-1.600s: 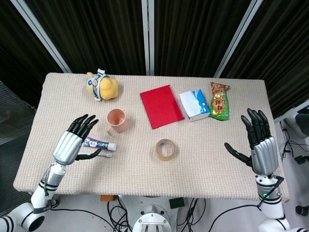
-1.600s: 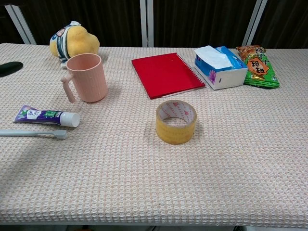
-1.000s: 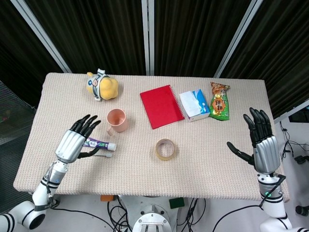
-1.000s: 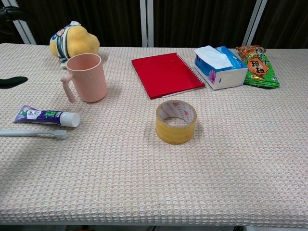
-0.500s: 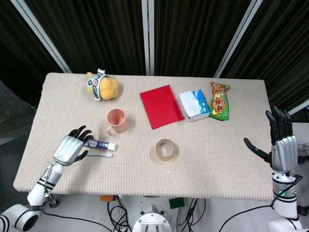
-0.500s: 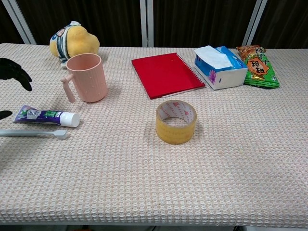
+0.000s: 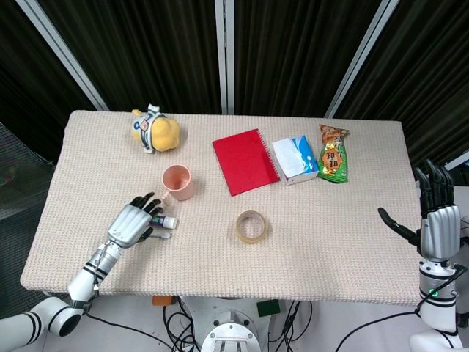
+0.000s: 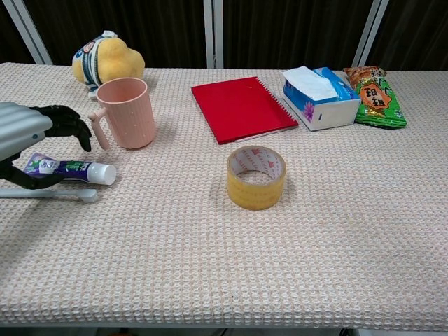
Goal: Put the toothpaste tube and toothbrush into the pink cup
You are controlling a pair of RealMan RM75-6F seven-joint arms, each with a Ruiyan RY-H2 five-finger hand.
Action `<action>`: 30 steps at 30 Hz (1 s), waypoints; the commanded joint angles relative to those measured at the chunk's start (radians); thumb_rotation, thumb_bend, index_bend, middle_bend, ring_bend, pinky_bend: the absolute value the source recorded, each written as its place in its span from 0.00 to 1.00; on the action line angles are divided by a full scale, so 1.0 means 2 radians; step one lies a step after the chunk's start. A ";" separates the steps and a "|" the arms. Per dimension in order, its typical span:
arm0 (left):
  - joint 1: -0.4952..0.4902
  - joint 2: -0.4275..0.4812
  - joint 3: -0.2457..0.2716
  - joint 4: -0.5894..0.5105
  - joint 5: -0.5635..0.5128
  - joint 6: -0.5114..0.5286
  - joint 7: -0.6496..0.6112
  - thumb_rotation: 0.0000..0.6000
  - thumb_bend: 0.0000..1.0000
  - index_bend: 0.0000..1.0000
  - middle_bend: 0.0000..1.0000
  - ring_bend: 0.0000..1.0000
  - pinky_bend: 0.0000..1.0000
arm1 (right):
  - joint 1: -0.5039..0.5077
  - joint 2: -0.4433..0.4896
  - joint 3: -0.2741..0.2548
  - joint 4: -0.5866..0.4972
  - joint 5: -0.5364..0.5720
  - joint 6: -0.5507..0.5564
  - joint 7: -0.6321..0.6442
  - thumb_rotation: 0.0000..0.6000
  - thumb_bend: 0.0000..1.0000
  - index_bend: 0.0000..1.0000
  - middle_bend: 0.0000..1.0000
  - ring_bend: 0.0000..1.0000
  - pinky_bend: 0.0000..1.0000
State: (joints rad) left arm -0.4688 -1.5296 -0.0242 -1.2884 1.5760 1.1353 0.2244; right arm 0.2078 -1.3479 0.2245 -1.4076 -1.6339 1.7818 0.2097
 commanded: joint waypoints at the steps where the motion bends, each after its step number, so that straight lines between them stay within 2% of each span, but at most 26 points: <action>1: -0.007 -0.006 0.000 0.001 0.000 -0.007 0.000 1.00 0.29 0.33 0.22 0.11 0.27 | 0.000 0.001 -0.001 0.005 -0.002 0.001 0.010 1.00 0.36 0.00 0.00 0.00 0.00; 19: -0.029 -0.023 0.001 0.021 -0.025 -0.041 0.008 1.00 0.29 0.36 0.22 0.11 0.27 | 0.000 -0.003 -0.005 0.028 -0.001 0.003 0.031 1.00 0.36 0.00 0.00 0.00 0.00; 26: -0.029 -0.024 0.001 0.023 -0.031 -0.038 0.010 1.00 0.30 0.45 0.23 0.11 0.27 | 0.000 -0.002 -0.006 0.028 -0.001 0.003 0.030 1.00 0.36 0.00 0.00 0.00 0.00; 30: -0.027 -0.023 0.000 0.021 -0.038 -0.034 0.016 1.00 0.30 0.49 0.30 0.13 0.28 | 0.000 -0.002 -0.007 0.028 -0.001 0.003 0.030 1.00 0.37 0.00 0.00 0.00 0.00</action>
State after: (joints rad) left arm -0.5236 -1.5754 -0.0236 -1.2454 1.5019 1.0645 0.2559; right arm 0.2084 -1.3522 0.2106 -1.3524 -1.6358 1.7871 0.2691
